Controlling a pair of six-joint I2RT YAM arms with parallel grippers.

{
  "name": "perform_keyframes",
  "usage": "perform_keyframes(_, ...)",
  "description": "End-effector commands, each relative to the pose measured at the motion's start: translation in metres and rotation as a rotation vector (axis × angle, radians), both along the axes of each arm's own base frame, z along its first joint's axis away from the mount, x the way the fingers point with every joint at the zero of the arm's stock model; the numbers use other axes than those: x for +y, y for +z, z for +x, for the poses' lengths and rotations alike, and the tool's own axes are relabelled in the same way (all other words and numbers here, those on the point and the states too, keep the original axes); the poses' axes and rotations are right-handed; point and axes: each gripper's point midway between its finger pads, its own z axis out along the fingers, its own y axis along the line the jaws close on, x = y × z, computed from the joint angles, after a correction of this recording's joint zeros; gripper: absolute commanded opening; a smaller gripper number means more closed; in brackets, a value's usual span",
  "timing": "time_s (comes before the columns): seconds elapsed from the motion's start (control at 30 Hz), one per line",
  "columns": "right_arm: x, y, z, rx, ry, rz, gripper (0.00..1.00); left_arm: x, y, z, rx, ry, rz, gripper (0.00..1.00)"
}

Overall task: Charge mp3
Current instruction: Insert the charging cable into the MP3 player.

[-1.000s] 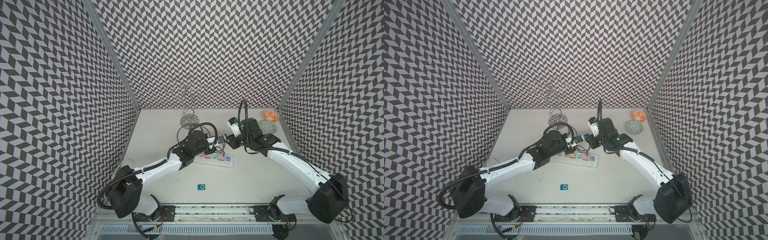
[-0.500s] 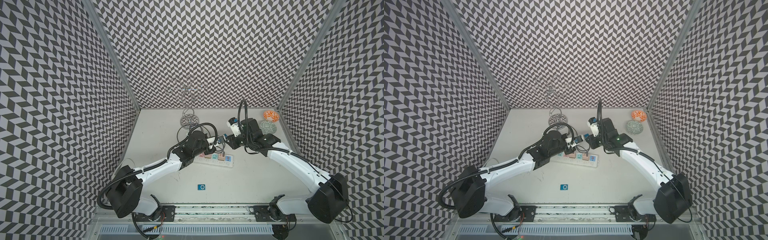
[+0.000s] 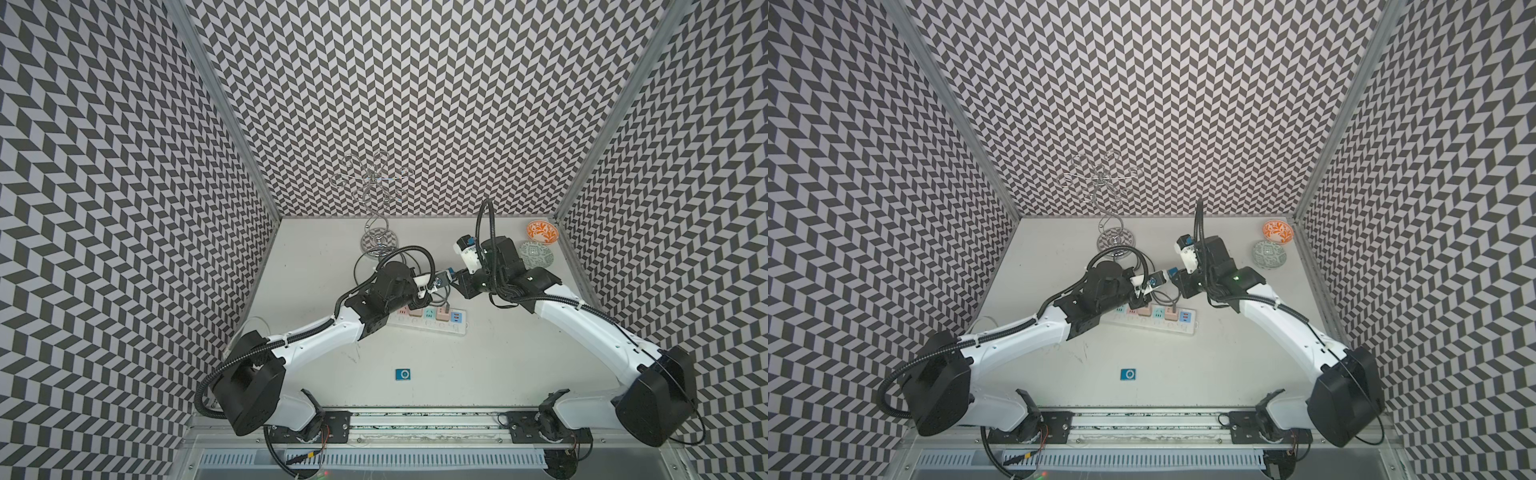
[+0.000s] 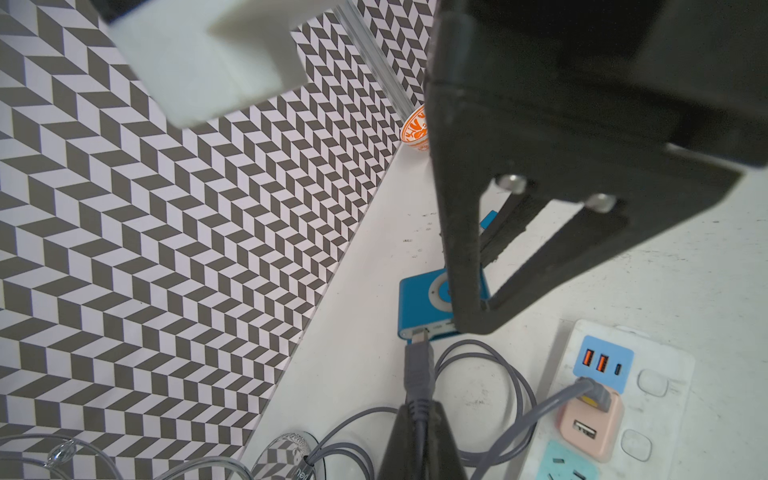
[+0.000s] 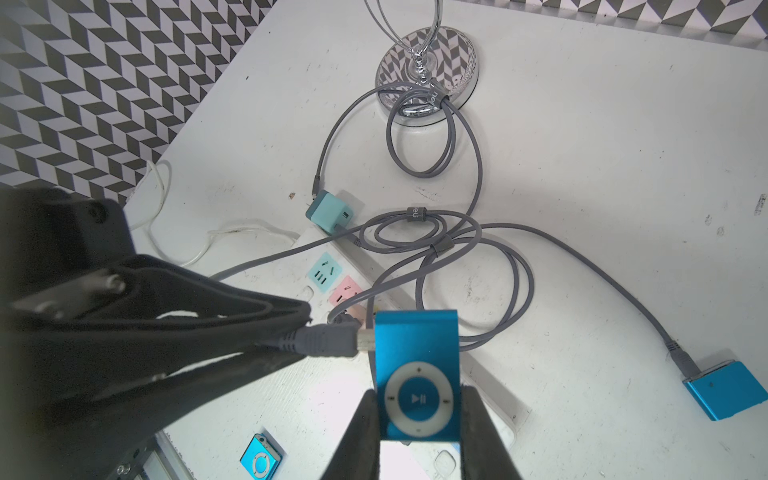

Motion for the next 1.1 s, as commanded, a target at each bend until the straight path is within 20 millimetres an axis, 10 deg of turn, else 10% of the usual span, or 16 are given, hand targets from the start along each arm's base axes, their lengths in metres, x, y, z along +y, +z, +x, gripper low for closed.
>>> perform_keyframes(0.0,0.003,0.029,0.002,-0.082,0.016,0.027,0.19,-0.003,-0.002,-0.002,-0.017,-0.011,0.01,0.0)
perform_keyframes(1.07,0.025,0.027,-0.019,-0.041,0.1,0.006,0.18,-0.007,-0.007,-0.003,-0.116,-0.034,0.066,0.0)
